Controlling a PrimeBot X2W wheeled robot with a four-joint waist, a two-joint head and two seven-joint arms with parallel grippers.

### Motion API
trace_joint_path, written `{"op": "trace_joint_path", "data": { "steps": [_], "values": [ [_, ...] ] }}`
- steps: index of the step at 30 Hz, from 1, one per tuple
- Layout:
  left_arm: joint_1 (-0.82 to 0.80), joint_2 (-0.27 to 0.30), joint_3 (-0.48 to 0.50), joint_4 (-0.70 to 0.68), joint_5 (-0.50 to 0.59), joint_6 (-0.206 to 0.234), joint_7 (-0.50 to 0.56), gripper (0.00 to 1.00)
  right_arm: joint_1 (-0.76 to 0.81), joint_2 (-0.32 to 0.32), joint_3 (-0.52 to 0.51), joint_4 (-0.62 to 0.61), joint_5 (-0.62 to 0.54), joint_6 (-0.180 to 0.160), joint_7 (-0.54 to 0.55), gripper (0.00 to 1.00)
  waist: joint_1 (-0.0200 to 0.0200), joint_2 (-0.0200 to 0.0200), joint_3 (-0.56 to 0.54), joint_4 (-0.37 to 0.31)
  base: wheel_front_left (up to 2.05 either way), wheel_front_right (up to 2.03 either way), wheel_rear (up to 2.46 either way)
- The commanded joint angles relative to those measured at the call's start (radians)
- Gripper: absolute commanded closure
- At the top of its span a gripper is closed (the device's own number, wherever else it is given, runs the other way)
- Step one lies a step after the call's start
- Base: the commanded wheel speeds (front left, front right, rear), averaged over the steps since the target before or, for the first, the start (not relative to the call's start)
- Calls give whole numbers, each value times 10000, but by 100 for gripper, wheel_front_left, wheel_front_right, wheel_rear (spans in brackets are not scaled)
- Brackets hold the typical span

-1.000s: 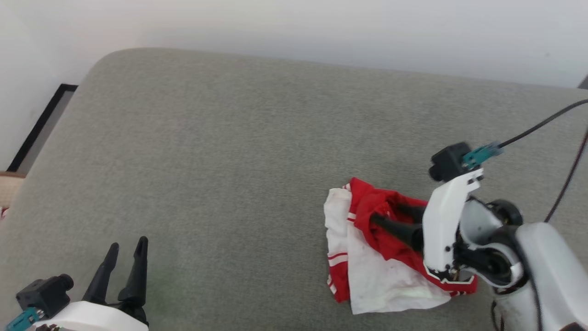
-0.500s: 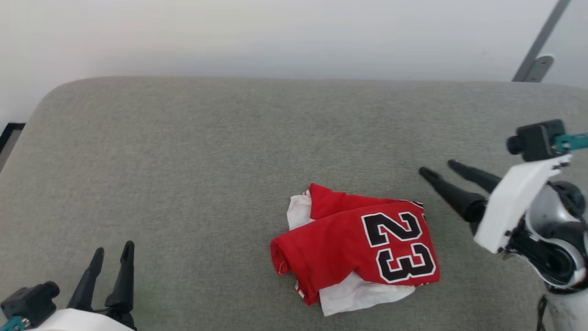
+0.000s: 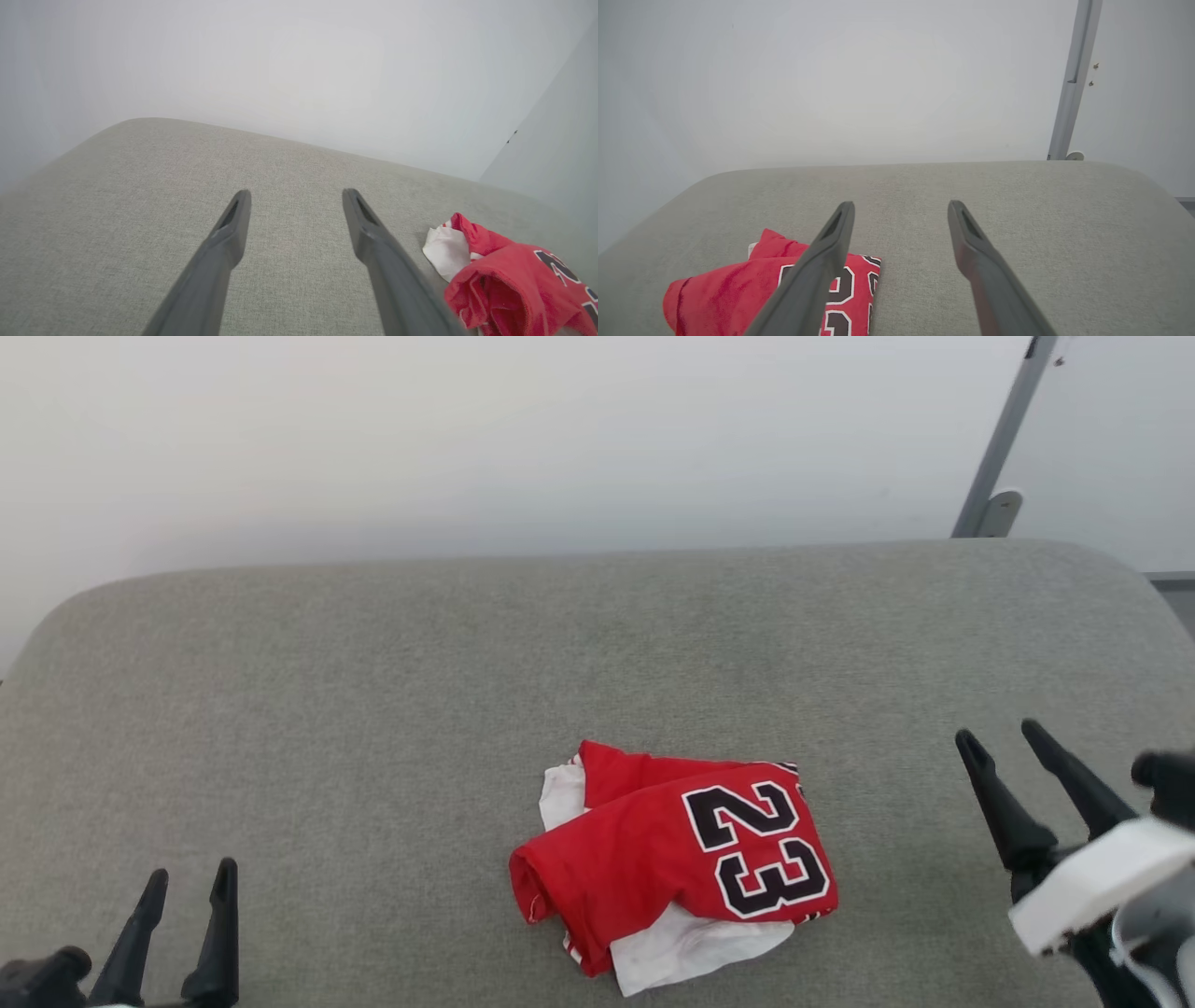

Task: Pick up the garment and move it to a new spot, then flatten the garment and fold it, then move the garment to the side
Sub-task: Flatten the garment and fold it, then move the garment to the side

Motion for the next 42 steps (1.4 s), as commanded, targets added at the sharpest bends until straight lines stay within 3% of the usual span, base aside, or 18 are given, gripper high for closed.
{"op": "trace_joint_path", "data": {
  "steps": [1, 9, 14, 26, 38, 42],
  "values": [
    [191, -39, 117, -69, 277, -10, -65, 0, 161, -9, 38, 146, -163, -4, -439, 0, 0, -1, -100, -102, 0, 0, 0],
    [524, -312, 503, -419, 1189, -213, -68, 0, 776, -154, 450, 1307, -717, -4, -2887, 0, 0, -1, -407, -243, 0, 0, 0],
    [555, -427, 623, -582, 1519, -290, -67, 0, 805, -184, 603, 2121, -812, -4, -3718, 0, 0, -1, -547, -230, 0, 0, 0],
    [319, -242, 152, -704, 1343, -294, -68, 0, 1097, 230, 322, 2613, -983, -4, -4110, 0, 0, -1, -597, -2, 0, 0, 0],
    [113, -351, 28, -444, 1277, -296, -68, 0, 1395, 538, -141, 2305, -1160, -4, -4105, 0, 0, -1, -570, 224, 0, 0, 0],
    [-36, -294, -42, -445, 1258, -296, -68, 0, 1218, 470, 243, 2518, -855, -4, -3966, 0, 0, -1, -516, 335, 0, 0, 0]
  ]
}}
